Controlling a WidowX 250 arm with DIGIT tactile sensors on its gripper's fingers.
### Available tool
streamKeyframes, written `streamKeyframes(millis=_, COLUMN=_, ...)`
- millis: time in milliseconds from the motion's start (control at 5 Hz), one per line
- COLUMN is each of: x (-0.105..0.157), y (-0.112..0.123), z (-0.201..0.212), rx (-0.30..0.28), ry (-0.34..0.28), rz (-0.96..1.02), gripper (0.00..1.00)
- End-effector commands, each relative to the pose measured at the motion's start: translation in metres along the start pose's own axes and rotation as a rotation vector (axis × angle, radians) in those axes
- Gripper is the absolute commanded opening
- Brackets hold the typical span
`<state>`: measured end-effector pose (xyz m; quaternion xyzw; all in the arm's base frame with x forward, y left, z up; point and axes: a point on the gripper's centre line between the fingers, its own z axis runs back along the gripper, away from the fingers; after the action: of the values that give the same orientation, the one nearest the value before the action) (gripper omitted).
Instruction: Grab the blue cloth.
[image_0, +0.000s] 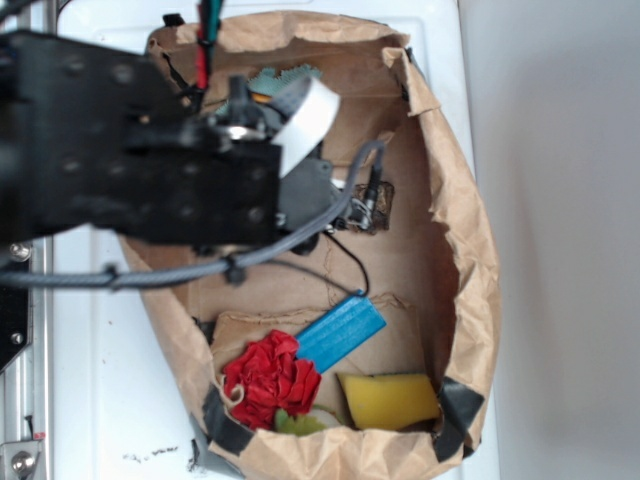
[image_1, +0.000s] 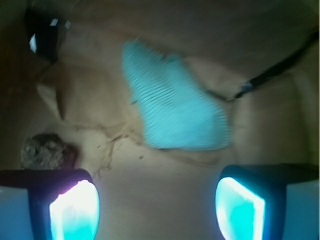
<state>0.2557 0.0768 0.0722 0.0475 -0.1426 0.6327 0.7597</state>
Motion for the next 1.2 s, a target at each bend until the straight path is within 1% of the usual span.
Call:
streamKeyframes(millis=0, x=0.023, y=-0.018, z=-0.007, rx=-0.058, ry=-0.057, rz=0.065, gripper=1.00)
streamKeyframes(millis=200, x=0.026, y=-0.014, z=-0.004, rx=-0.070, ry=-0.050, rz=0.061, gripper=1.00)
streamKeyframes(millis=400, x=0.032, y=-0.007, z=-0.006, rx=-0.069, ry=-0.063, rz=0.061, gripper=1.00)
streamKeyframes(millis=600, x=0.035, y=0.001, z=-0.009, rx=-0.061, ry=-0.091, rz=0.050, gripper=1.00)
streamKeyframes(millis=800, x=0.035, y=0.015, z=-0.011, rx=-0.044, ry=-0.139, rz=0.023, gripper=1.00)
streamKeyframes(millis=1000, x=0.037, y=0.024, z=-0.015, rx=-0.044, ry=-0.193, rz=0.001, gripper=1.00)
